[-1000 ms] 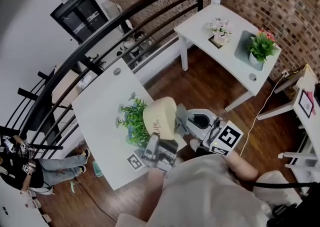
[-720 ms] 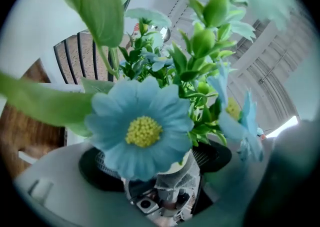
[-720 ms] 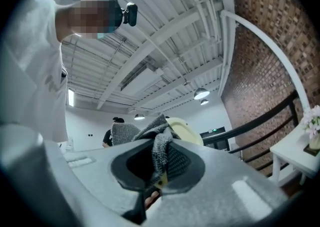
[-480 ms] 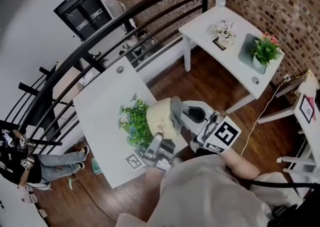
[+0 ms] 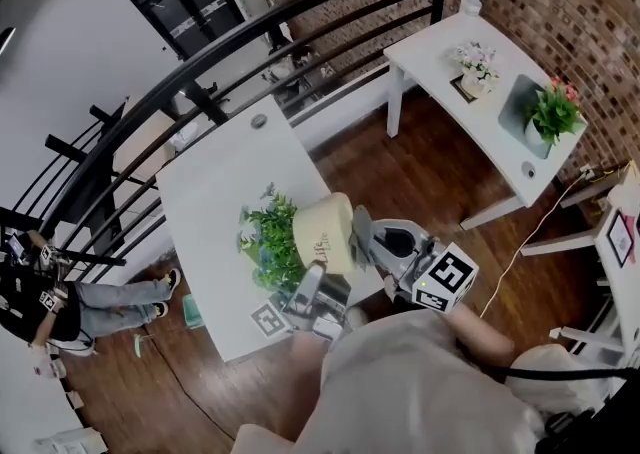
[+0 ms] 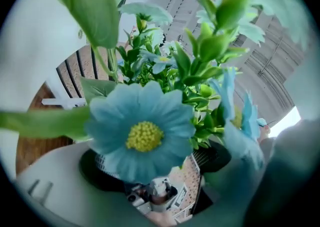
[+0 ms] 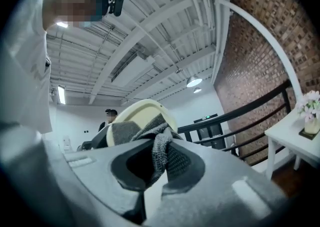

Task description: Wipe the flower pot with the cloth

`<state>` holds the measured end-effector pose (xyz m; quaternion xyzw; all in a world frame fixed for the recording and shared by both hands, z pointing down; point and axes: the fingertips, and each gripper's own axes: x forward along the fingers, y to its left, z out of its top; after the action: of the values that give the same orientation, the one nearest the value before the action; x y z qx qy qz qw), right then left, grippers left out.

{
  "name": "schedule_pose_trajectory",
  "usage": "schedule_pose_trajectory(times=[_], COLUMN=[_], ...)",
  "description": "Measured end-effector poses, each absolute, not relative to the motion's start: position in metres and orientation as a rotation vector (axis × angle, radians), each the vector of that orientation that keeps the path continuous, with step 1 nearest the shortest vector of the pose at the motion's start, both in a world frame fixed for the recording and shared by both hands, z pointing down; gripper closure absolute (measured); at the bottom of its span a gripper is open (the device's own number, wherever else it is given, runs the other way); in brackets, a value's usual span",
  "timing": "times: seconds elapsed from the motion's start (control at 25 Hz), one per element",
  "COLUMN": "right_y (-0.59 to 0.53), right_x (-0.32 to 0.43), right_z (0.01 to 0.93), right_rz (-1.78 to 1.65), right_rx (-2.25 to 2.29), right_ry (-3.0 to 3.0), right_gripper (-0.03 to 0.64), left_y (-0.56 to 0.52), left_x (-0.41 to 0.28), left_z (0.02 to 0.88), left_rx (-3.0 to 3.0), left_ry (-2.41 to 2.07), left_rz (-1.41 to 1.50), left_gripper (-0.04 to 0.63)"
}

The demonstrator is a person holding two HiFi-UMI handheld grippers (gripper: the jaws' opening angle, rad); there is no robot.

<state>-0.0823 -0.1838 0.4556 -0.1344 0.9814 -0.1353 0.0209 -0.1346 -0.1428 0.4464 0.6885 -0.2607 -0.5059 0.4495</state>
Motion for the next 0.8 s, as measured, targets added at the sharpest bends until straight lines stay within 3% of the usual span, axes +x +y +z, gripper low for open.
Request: schedule_pose_trajectory(times=[0.28, 0.52, 0.8], right_y=[-0.149, -0.158, -0.156], right_x=[-0.099, -0.093, -0.076], right_z=[0.482, 0.499, 0.515], right_rz=[-0.57, -0.61, -0.648], right_rx=[-0.321, -0.437, -0.568], right_ry=[3.096, 3.138, 3.126], right_gripper=[0.612, 0.612, 0.612], left_y=[-0.135, -0.141, -0.135], left_x=[-0.176, -0.226, -0.221], left_z=[0.514, 0.59, 0.682], left_rx=[1.659, 1.686, 1.729], left_ry=[-1.018, -1.42, -1.691], left_rz=[-0.988, -0.575, 0.101], left_gripper=[0.161, 0.163, 0.161])
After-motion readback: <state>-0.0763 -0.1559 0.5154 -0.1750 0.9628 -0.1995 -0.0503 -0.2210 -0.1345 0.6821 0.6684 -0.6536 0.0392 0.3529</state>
